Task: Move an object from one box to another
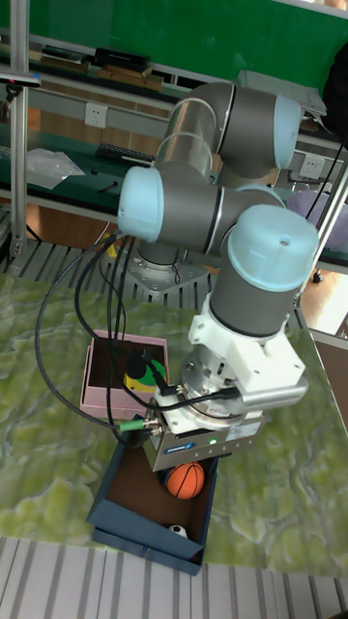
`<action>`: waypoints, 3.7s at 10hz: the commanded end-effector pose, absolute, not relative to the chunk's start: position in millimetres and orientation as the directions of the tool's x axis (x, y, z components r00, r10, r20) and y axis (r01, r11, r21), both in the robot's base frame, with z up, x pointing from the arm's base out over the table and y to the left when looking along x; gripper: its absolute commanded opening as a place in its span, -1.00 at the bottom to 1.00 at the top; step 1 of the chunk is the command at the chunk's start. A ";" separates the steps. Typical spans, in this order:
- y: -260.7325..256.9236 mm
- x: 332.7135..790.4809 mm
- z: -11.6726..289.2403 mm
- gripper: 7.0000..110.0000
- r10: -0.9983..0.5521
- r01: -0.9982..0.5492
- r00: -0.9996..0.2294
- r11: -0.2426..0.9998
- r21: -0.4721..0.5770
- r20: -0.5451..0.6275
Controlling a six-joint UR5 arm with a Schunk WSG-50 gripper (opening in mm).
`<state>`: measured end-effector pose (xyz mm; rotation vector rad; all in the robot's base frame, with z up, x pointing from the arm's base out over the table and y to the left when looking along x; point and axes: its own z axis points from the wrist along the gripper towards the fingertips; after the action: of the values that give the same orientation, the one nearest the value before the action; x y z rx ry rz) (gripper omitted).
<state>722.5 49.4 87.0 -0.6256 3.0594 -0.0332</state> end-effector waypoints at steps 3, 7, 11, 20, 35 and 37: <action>57.0 710.2 68.6 0.15 -0.362 -0.360 -0.930 0.932 -0.033 -0.059; 54.1 692.4 60.1 0.15 -0.387 -0.386 -0.922 0.922 -0.017 -0.029; 54.1 687.6 56.1 0.15 -0.409 -0.409 -0.912 0.912 -0.022 -0.008; 58.3 691.6 46.0 0.15 -0.419 -0.419 -0.908 0.908 -0.014 -0.008; 67.1 697.2 34.2 0.15 -0.476 -0.476 -0.879 0.879 0.027 -0.027; 62.1 697.9 34.4 0.15 -0.473 -0.473 -0.881 0.881 0.012 -0.019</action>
<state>696.2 64.9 35.6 -0.7699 3.0314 0.0261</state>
